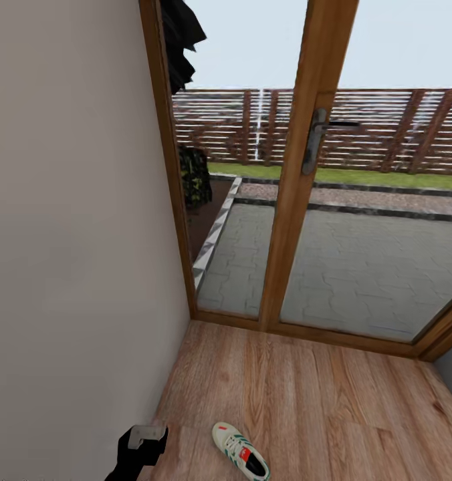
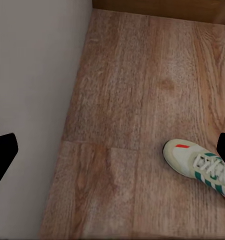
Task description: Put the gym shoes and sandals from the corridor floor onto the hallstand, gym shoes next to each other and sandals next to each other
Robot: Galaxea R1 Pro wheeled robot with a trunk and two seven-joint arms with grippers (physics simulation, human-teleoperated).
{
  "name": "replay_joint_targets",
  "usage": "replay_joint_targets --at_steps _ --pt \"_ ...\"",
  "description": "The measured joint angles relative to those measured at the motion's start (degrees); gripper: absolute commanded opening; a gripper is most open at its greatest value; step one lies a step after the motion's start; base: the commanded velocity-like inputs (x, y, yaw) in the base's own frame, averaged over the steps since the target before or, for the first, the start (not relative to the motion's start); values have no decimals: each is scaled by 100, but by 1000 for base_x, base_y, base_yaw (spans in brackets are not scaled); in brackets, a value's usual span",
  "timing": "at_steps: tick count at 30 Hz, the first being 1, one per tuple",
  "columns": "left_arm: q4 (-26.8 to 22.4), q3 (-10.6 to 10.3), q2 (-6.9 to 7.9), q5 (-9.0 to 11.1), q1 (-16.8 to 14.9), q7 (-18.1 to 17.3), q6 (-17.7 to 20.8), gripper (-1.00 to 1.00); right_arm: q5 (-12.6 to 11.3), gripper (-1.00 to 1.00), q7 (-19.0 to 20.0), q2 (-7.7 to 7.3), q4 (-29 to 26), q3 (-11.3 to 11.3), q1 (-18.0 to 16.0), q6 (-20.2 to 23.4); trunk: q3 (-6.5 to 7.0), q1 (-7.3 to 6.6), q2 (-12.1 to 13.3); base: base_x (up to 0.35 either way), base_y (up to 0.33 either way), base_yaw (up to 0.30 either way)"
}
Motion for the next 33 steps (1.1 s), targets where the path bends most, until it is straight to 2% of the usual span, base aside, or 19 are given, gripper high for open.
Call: replay_joint_targets --at_steps 22,23,24,25,27,31,32,33 --pt "-144 -9 67 -11 -79 -54 39 100 20 100 46 5 -96 23 0 7 0 -1 0 -3 -1 0" --pt "-636 -18 122 -46 -107 -69 332 100 285 100 60 -80 -678 38 -14 55 1 -1 0 0 0 0" --pt "-749 -24 123 -65 -113 -72 435 100 370 100 65 -91 -945 42 -17 80 1 -1 0 0 0 0" --pt "-833 -25 122 -85 -126 -76 547 100 461 100 67 -97 -1046 42 -20 114 0 -1 0 0 0 0" --pt "-1196 -26 109 -190 -180 -157 1078 100 909 100 67 -112 -1410 43 -76 391 1 -1 0 0 0 0" --pt "-1552 -21 62 -274 -239 -431 1622 100 1383 100 166 -114 -1703 44 -220 877 0 -1 0 0 0 0" --pt "-1631 -20 53 -284 -263 -520 1736 100 1478 100 237 -114 -1750 46 -267 1009 0 -1 0 0 0 0" --pt "-1817 -19 30 -297 -361 -789 2010 100 1684 100 580 -113 -1835 48 -430 1382 2 -1 0 0 0 0"
